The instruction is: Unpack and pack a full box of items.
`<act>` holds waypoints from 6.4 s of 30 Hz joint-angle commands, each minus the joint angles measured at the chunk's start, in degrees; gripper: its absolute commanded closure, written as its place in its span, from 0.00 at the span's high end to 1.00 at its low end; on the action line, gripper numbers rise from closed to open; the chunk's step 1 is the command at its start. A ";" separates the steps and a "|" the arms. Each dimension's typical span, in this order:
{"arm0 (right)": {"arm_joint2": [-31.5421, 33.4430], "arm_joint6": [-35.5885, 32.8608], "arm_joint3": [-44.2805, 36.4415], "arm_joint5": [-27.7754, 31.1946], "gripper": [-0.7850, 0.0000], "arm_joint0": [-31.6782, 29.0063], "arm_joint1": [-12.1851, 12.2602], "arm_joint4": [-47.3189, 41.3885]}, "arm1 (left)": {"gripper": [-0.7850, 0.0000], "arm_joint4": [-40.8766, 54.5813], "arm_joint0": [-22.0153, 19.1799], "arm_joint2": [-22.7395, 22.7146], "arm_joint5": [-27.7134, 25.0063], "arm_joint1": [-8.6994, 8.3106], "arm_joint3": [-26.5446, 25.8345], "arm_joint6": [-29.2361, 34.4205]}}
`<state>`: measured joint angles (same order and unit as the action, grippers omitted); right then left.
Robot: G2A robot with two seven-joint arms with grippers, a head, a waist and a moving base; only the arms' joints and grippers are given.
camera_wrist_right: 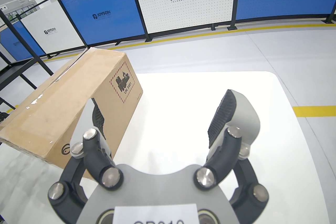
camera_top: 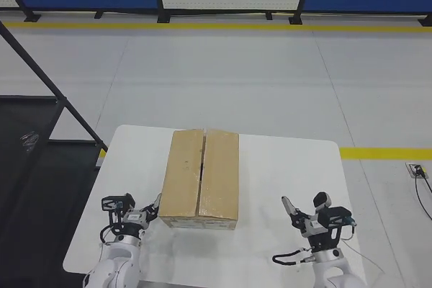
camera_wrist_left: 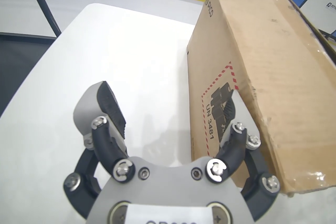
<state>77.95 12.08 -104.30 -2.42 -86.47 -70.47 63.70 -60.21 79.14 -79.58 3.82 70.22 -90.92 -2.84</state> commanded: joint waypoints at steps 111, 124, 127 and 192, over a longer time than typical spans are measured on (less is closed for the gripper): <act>-0.45 -0.64 -5.51 8.76 1.00 -6.60 -1.53 16.35 | 1.00 4.58 1.13 -9.17 -11.32 1.02 -2.97 -1.69; -10.10 -5.10 -1.83 8.15 1.00 -2.94 -2.16 28.85 | 1.00 7.60 0.45 -10.76 -10.63 1.05 -2.03 -0.81; -11.29 -6.93 -0.29 5.20 1.00 -1.59 -2.56 29.34 | 1.00 7.60 0.45 -10.76 -10.63 1.05 -2.03 -0.81; -6.20 -5.57 10.99 6.05 1.00 7.81 -4.66 17.21 | 1.00 7.60 0.45 -10.76 -10.63 1.05 -2.03 -0.81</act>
<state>71.72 6.60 -93.54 3.67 -78.92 -75.10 81.09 -52.61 79.60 -90.35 -6.81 71.28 -92.95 -3.66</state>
